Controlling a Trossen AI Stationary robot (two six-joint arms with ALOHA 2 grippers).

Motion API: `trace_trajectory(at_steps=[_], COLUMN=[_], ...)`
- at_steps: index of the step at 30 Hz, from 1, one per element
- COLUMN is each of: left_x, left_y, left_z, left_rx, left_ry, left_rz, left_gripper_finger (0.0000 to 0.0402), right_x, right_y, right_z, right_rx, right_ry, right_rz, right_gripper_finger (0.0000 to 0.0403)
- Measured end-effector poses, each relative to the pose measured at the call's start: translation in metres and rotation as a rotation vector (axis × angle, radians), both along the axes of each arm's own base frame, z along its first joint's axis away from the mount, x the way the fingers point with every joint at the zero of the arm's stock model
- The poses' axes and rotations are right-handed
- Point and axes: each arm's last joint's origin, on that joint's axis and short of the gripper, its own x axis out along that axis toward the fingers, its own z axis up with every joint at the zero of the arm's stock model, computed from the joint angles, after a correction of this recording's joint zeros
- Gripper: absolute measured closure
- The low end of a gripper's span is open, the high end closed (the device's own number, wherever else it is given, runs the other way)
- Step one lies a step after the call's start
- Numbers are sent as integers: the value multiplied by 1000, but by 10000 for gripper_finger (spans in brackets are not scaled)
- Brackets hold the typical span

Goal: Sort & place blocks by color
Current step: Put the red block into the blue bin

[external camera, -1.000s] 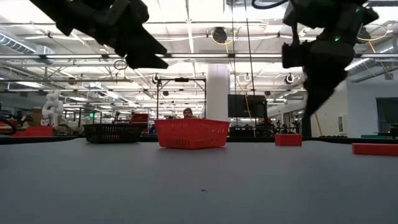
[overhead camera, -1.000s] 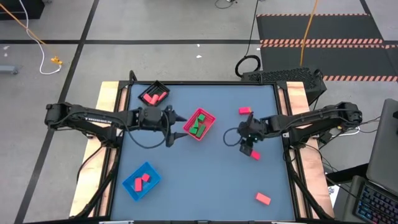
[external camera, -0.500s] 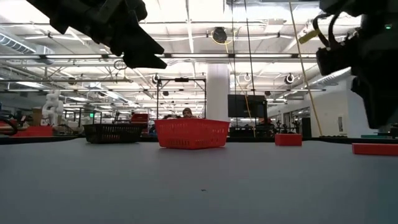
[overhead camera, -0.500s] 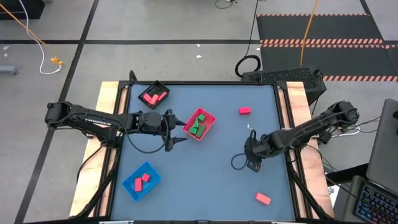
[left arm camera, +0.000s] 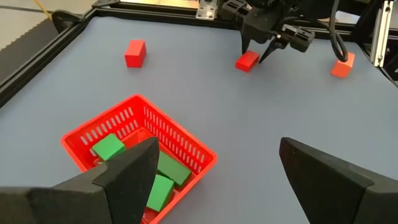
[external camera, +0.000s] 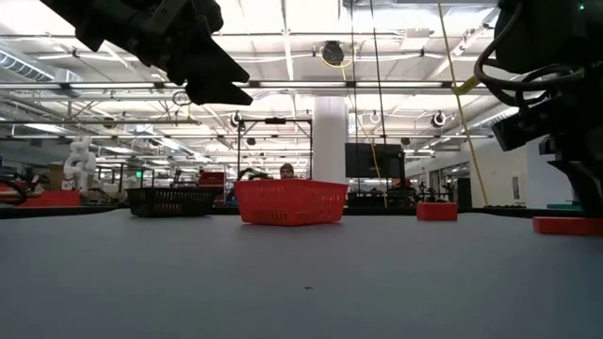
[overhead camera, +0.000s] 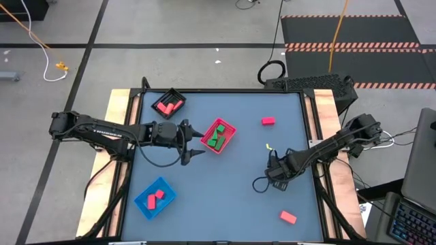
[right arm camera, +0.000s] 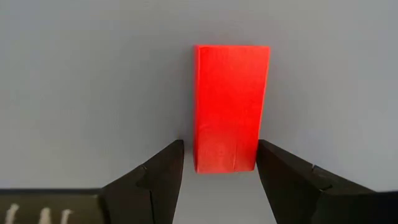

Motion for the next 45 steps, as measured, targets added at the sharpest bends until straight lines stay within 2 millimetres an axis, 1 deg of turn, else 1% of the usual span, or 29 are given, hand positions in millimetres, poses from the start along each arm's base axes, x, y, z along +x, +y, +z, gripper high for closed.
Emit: trace_trajectory(at_steps=[3, 9, 12, 16, 27, 29, 33, 36, 40, 43, 45], left_x=[0, -1, -2, -1, -2, -2, -2, -2, -2, -1, 0], left_y=[0, 0, 0, -1, -6, -6, -6, -7, -10, -15, -21], left_z=[0, -2, -3, -3, -4, -4, -4, -4, -4, -1, 3], left_rx=[0, -1, -4, -2, 6, 8, 49, 123, 194, 253, 323], left_ry=[4, 28, 38, 38, 49, 50, 52, 56, 52, 19, -14], left_rz=[0, 0, 2, 2, -8, -8, -29, -33, -22, -63, -110], left_gripper_finger=[66, 66, 66, 66, 66, 66, 66, 66, 66, 66, 66], right_x=[1, 2, 2, 2, 2, 4, 12, 21, 35, 45, 54], right_y=[0, -1, -1, -2, -2, -1, 1, 3, 3, 1, -4], right_z=[0, 0, 0, 0, 2, 4, 13, 22, 31, 35, 38], right_rx=[2, -47, -60, -64, -59, -50, -24, -18, -55, -73, -83], right_ry=[-9, -34, -42, -45, -58, -99, -247, -399, -559, -649, -716], right_rz=[-1, 5, 5, 5, 9, 13, 64, 127, 243, 344, 371], right_gripper_finger=[206, 210, 233, 283, 283, 283, 283, 283, 283, 283, 283])
